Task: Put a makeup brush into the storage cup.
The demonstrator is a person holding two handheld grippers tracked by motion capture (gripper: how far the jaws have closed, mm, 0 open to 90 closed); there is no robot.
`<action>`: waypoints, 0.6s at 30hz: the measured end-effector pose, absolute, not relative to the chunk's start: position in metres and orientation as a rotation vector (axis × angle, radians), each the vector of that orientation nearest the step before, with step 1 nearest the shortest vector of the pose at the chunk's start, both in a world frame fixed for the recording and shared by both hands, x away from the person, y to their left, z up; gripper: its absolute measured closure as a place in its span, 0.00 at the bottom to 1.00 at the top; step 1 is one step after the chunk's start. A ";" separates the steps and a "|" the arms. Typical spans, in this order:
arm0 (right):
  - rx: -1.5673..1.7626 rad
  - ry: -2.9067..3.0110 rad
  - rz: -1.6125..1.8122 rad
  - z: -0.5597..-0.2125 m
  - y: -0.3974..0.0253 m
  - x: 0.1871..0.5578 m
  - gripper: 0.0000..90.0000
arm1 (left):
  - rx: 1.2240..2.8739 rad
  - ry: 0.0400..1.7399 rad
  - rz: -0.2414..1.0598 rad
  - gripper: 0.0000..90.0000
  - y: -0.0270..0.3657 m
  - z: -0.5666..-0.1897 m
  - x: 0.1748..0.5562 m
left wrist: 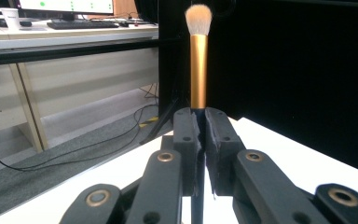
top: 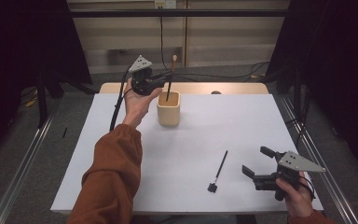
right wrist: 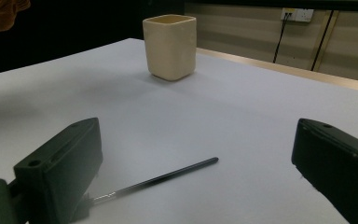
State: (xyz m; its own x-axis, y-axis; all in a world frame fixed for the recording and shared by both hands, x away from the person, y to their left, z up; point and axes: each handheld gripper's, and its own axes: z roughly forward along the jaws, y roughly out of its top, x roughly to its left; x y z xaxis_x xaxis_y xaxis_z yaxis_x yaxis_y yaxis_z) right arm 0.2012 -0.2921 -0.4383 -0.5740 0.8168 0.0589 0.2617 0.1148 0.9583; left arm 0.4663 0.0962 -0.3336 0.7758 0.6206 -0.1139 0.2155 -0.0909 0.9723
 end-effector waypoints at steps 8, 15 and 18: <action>1.046 1.908 1.470 -0.439 -0.292 0.202 0.01 | 1.657 0.683 0.376 0.93 0.095 -0.339 0.473; 1.043 1.907 1.473 -0.439 -0.292 0.201 0.01 | 1.671 0.690 0.391 0.93 0.093 -0.345 0.477; 1.044 1.909 1.474 -0.439 -0.292 0.201 0.01 | 1.675 0.696 0.394 0.93 0.093 -0.349 0.480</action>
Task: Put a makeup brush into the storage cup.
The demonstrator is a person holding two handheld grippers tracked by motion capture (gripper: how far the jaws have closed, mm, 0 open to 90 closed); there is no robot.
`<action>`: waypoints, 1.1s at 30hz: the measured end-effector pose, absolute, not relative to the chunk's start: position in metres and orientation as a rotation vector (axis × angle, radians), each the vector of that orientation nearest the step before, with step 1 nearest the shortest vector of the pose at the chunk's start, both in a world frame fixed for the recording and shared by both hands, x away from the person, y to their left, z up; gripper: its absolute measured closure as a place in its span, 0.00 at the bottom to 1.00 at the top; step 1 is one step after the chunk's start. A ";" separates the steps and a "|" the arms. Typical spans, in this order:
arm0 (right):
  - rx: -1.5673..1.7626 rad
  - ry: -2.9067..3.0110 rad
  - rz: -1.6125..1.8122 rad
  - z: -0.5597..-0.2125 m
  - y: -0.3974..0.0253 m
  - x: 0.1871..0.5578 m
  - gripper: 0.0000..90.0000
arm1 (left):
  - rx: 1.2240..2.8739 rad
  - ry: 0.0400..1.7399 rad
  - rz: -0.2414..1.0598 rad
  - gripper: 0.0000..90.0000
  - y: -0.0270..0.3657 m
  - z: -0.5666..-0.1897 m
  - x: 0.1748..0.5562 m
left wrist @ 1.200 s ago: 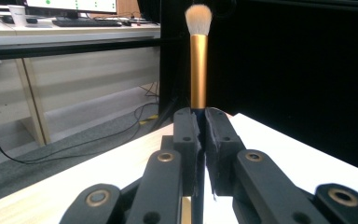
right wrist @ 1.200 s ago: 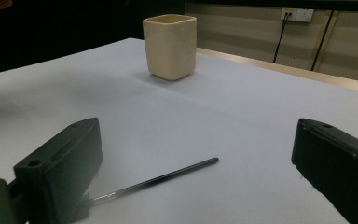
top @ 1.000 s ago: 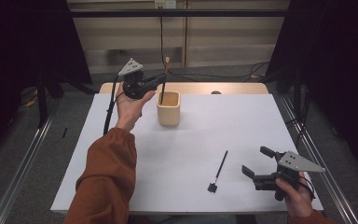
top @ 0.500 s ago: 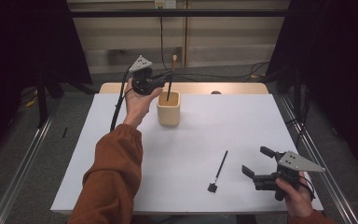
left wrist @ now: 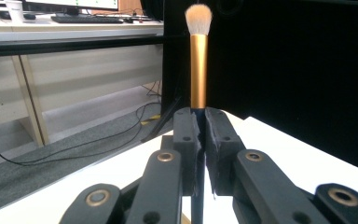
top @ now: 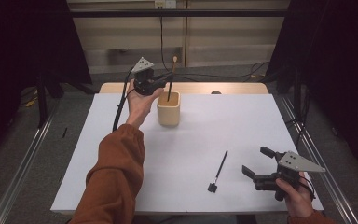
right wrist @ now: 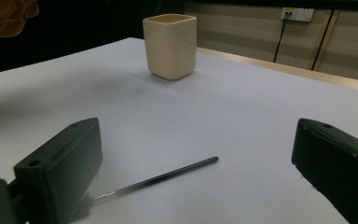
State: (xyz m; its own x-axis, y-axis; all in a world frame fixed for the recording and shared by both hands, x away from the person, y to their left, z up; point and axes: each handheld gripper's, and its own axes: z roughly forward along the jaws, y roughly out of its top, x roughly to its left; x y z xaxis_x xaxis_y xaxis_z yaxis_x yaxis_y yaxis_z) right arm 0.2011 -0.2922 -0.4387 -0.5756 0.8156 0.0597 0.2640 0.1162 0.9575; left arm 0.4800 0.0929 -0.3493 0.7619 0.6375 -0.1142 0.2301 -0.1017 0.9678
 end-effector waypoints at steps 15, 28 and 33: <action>1.042 1.909 1.472 -0.439 -0.293 0.200 0.01 | 1.699 0.733 0.373 0.93 0.091 -0.375 0.485; 1.040 1.911 1.470 -0.439 -0.292 0.200 0.01 | 1.713 0.763 0.367 0.93 0.100 -0.388 0.483; 1.047 1.910 1.471 -0.439 -0.293 0.200 0.01 | 1.723 0.764 0.373 0.93 0.106 -0.391 0.480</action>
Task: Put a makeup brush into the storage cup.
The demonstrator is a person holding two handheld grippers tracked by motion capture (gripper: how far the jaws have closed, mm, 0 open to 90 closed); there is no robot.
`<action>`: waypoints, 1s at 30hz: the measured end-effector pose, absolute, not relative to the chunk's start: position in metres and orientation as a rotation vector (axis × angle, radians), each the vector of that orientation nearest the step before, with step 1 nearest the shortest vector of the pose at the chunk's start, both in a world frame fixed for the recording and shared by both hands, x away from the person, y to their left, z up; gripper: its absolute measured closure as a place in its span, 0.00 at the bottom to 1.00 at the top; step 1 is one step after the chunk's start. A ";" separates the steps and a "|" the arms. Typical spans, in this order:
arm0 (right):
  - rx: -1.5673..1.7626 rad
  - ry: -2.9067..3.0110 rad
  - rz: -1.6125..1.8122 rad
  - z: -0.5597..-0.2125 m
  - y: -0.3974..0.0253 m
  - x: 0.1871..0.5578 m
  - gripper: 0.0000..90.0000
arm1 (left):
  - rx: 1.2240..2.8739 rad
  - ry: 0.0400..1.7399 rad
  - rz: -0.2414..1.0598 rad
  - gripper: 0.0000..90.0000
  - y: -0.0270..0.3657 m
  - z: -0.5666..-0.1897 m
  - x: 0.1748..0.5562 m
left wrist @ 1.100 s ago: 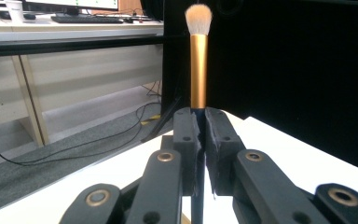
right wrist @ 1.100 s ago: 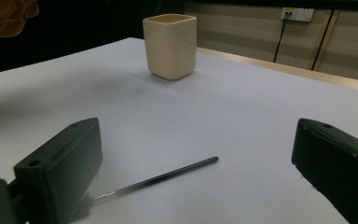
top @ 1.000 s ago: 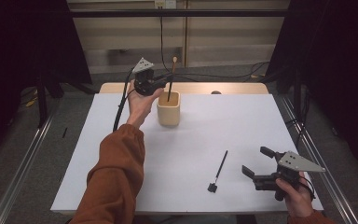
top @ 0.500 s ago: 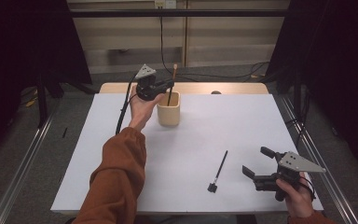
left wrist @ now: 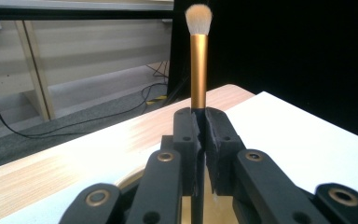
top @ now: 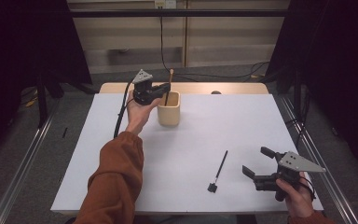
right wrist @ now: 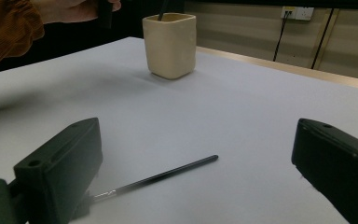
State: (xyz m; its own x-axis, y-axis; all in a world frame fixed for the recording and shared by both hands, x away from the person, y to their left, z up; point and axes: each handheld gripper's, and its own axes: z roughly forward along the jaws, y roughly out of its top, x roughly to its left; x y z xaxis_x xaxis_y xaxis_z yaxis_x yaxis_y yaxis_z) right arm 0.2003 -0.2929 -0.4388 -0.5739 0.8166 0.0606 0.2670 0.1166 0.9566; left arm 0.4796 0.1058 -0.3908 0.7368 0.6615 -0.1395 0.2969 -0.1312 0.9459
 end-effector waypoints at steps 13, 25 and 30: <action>1.042 1.913 1.471 -0.439 -0.292 0.200 0.01 | 1.733 0.787 0.370 0.93 0.110 -0.406 0.478; 1.040 1.916 1.472 -0.439 -0.292 0.200 0.01 | 1.724 0.798 0.359 0.79 0.110 -0.407 0.477; 1.041 1.916 1.472 -0.439 -0.292 0.200 0.01 | 1.711 0.791 0.334 0.64 0.111 -0.406 0.474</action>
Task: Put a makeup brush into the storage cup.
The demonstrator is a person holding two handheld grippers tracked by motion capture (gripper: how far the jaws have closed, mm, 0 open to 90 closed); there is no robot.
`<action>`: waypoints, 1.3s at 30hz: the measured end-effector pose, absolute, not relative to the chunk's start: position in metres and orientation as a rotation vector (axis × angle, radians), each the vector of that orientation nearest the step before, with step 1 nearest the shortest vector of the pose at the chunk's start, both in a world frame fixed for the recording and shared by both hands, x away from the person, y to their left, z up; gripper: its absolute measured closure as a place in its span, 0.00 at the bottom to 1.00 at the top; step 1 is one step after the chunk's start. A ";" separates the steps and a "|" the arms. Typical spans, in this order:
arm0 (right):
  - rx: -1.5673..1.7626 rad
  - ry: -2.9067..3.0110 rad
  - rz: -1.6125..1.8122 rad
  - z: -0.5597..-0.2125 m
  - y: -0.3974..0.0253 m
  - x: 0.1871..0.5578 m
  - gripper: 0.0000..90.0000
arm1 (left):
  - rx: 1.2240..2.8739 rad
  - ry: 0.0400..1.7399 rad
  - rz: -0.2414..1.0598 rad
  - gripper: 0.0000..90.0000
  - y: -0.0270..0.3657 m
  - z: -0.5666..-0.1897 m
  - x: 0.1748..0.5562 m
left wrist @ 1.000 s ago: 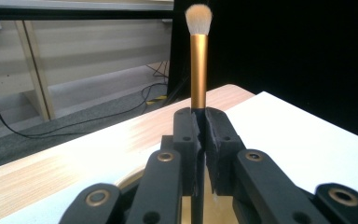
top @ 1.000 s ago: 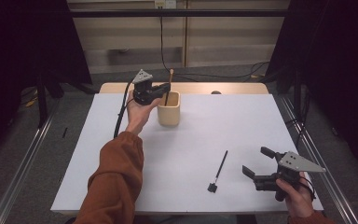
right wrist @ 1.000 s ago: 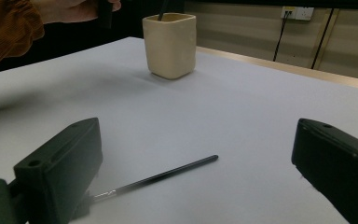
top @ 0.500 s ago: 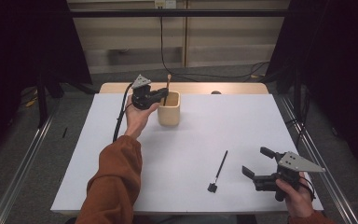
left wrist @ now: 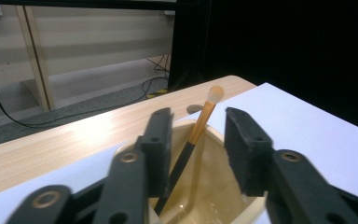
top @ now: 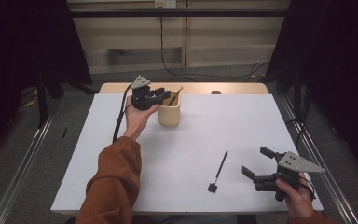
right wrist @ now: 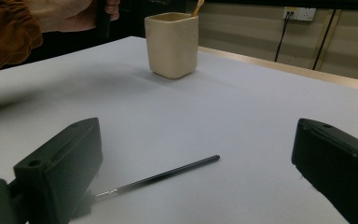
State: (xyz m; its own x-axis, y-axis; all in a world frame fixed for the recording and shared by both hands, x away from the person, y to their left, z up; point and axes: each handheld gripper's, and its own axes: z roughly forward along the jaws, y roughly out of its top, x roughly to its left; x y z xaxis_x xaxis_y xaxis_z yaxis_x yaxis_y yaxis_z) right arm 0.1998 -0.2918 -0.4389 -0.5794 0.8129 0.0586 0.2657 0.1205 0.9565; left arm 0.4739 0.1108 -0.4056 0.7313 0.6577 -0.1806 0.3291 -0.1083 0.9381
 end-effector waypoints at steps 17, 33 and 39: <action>1.043 1.918 1.465 -0.439 -0.291 0.201 0.01 | 1.666 0.822 0.321 0.04 0.119 -0.390 0.463; 1.041 1.917 1.465 -0.439 -0.291 0.200 0.01 | 1.680 0.813 0.379 0.02 0.131 -0.382 0.442; 1.040 1.915 1.466 -0.439 -0.292 0.200 0.01 | 1.668 0.830 0.392 0.02 0.140 -0.383 0.429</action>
State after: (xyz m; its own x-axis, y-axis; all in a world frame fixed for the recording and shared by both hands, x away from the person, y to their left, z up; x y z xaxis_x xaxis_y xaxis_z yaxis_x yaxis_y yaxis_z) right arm 0.2004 -0.2919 -0.4391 -0.5768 0.8151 0.0543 0.2651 0.1239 0.9562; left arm 0.4290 0.1396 -0.3825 0.6918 0.7012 -0.1726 0.3118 -0.0744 0.9472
